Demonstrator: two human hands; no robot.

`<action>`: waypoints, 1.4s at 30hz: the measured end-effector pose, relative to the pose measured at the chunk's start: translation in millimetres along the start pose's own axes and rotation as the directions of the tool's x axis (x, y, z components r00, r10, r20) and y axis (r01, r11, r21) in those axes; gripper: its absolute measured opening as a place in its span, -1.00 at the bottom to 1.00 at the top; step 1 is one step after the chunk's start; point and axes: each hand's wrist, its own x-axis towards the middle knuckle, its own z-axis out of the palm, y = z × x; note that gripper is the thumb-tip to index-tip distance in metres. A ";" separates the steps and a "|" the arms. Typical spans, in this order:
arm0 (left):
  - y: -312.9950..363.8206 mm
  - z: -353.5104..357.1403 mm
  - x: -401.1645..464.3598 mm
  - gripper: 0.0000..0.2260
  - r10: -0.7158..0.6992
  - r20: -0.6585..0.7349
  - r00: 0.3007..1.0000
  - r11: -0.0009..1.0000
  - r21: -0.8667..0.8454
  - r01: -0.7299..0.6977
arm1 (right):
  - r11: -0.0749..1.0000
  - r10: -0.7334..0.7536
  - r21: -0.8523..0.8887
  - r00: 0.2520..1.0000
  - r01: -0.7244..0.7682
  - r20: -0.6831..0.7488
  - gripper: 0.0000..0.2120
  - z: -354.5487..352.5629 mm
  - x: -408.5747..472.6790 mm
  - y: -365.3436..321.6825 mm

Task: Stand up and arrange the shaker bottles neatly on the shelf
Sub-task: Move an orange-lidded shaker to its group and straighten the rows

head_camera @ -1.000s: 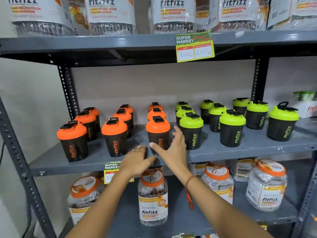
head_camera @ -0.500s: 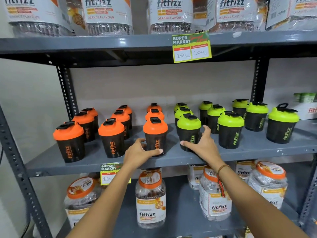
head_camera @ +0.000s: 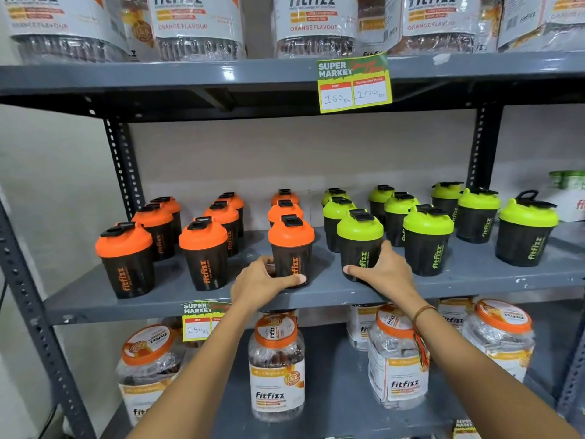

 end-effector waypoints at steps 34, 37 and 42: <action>24.8 -39.7 73.7 -0.45 -0.110 -0.073 0.991 0.693 -0.720 0.024 | 0.882 -0.088 0.402 0.925 0.244 -0.369 -0.60 -88.4 48.4 -65.9; 20.9 -35.3 102.2 -0.37 -0.164 -0.025 0.986 0.679 -0.728 0.094 | 0.935 -0.135 0.310 0.981 0.173 -0.141 -0.60 -93.4 93.6 -78.3; 15.7 -21.4 131.1 -0.15 -0.191 0.138 0.972 0.710 -0.664 0.234 | 0.979 -0.142 -0.094 0.940 0.179 0.309 -0.40 -68.9 147.8 -86.8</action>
